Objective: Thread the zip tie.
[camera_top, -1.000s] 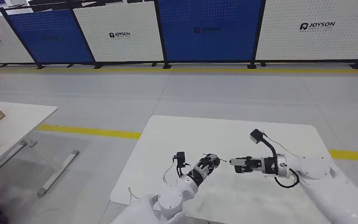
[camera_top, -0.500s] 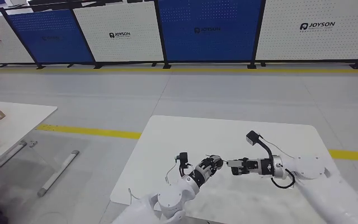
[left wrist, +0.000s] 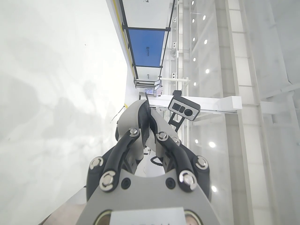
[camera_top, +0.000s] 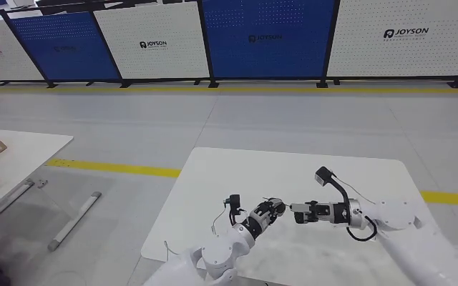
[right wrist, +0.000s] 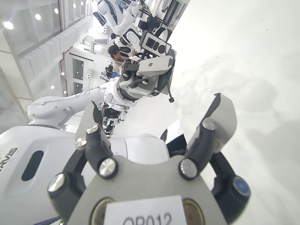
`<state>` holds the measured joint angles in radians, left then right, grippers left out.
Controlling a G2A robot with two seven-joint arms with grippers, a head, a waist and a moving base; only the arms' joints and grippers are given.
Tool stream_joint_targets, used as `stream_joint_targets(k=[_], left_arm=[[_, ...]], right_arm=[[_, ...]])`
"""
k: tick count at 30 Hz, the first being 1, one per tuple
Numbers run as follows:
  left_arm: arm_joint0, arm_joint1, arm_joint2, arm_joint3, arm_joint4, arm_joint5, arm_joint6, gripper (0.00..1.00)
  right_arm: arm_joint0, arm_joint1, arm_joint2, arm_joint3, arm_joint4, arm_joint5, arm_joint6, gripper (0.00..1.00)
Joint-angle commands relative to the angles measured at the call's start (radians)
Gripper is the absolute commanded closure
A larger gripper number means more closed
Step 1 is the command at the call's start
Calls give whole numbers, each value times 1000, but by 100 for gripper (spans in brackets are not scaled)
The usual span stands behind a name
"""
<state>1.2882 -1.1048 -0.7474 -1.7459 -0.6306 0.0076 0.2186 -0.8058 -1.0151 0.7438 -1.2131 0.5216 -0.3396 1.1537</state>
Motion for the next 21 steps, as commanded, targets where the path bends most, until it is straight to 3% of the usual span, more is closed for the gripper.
stream_joint_targets(k=[1,2,6,8,9,21], left_arm=[[3,-2,-5,1,3,2,2,100],[4,-4,-8,2,2,4,0,100],[11,-10,-13,3,-3,7,-10,100],[13,-13,-14,-1,1,6,-10,100],[16,-16,-15,-3,3,3,-10,100],[42,-32,-34,-8,15,-26,-17,100]], right_arm=[[0,-2,6,3,7,0,11,53],[-1,-3,10,5,10,0,20,53],[-3,-6,19,20,16,1,35,68],[-4,-10,21,30,28,6,40,95],[-4,-12,22,34,36,8,43,100],[8,-34,27,71,47,21,69,100]])
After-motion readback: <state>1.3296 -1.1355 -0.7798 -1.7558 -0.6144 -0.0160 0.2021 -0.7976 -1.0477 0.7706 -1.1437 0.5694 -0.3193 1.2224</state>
